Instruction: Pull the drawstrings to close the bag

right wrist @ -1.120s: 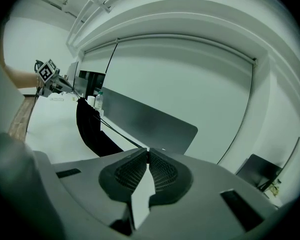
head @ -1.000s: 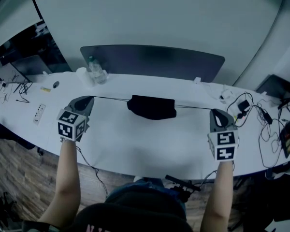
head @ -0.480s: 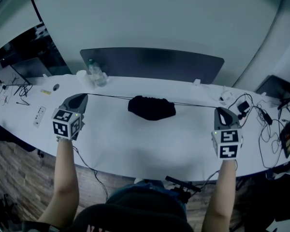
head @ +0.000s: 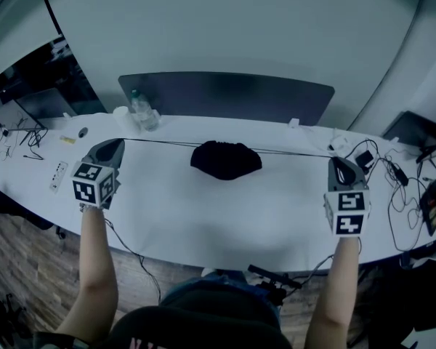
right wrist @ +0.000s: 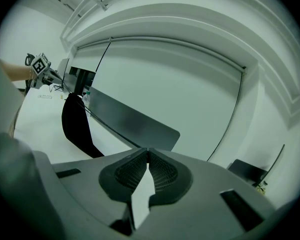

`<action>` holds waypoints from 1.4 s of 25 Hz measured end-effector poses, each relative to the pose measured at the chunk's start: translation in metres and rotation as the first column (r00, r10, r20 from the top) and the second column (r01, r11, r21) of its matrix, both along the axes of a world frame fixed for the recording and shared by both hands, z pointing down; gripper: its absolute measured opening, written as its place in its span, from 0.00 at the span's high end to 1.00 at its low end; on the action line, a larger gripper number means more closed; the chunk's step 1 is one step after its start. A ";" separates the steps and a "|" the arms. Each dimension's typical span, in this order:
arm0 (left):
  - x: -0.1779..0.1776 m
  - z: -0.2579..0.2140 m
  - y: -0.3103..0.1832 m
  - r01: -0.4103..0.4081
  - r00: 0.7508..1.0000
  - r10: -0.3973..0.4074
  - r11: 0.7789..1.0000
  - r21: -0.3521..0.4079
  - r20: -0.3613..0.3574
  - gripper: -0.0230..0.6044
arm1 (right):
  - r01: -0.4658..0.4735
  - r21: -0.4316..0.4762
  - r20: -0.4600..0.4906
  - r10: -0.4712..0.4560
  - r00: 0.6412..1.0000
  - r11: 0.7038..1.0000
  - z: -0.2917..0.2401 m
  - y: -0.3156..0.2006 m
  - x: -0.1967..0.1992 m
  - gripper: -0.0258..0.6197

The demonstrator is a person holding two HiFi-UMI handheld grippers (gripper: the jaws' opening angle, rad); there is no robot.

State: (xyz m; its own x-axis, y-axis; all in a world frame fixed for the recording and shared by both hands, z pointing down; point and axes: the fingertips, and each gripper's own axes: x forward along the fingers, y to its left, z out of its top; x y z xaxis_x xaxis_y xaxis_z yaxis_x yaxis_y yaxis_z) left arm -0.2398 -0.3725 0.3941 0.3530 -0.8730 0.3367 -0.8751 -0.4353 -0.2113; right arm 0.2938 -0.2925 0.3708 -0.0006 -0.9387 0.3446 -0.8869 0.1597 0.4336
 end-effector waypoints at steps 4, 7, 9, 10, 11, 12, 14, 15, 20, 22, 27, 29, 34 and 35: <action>-0.007 -0.002 -0.001 0.018 1.000 -0.018 1.000 0.000 -0.014 0.95 | 0.007 0.001 -0.004 -0.007 1.000 1.000 -0.001 0.000 0.001 0.95; -0.010 -0.003 -0.001 0.026 1.000 -0.026 1.000 0.003 -0.007 0.95 | -0.001 0.016 -0.005 0.001 1.000 1.000 -0.004 -0.001 0.002 0.95; -0.011 -0.004 -0.001 0.030 1.000 -0.030 1.000 0.004 -0.007 0.95 | -0.004 0.025 -0.011 0.004 1.000 1.000 -0.006 -0.002 0.002 0.95; -0.011 -0.004 -0.001 0.030 1.000 -0.030 1.000 0.004 -0.008 0.95 | -0.005 0.028 -0.011 0.005 1.000 1.000 -0.006 -0.003 0.003 0.95; -0.011 -0.004 -0.001 0.029 1.000 -0.029 1.000 0.004 -0.009 0.95 | -0.006 0.030 -0.007 0.007 1.000 1.000 -0.007 -0.003 0.005 0.95; -0.010 -0.005 -0.001 0.027 1.000 -0.027 1.000 0.005 -0.009 0.95 | -0.009 0.032 -0.001 0.009 1.000 0.999 -0.007 -0.004 0.007 0.95; -0.008 -0.006 -0.002 0.023 1.000 -0.023 1.000 0.010 -0.013 0.95 | -0.017 0.039 0.010 0.017 1.000 0.999 -0.010 -0.005 0.009 0.95; -0.007 -0.008 -0.002 0.022 1.000 -0.021 1.000 0.015 -0.017 0.95 | -0.022 0.046 0.015 0.022 1.000 0.999 -0.012 -0.006 0.010 0.95; -0.004 -0.031 -0.013 0.049 0.996 -0.044 0.996 0.070 -0.077 0.95 | -0.071 0.134 0.080 0.061 0.995 0.988 -0.041 -0.013 0.014 0.95; -0.002 -0.047 -0.020 0.075 0.993 -0.065 0.992 0.103 -0.096 0.95 | -0.092 0.179 0.112 0.073 0.991 0.979 -0.059 -0.019 0.016 0.95; 0.006 -0.093 -0.034 0.127 0.986 -0.104 0.975 0.181 -0.131 0.95 | -0.100 0.265 0.127 0.068 0.990 0.959 -0.103 -0.029 0.018 0.95; 0.010 -0.112 -0.036 0.129 0.984 -0.099 0.968 0.214 -0.149 0.95 | -0.095 0.289 0.127 0.060 0.990 0.953 -0.118 -0.031 0.013 0.95; 0.036 -0.141 -0.034 0.121 0.981 -0.074 0.957 0.263 -0.181 0.95 | -0.096 0.336 0.153 0.047 0.987 0.937 -0.137 -0.032 0.000 0.95; 0.042 -0.144 -0.034 0.121 0.979 -0.070 0.956 0.266 -0.192 0.95 | -0.093 0.343 0.161 0.039 0.986 0.935 -0.139 -0.032 -0.003 0.95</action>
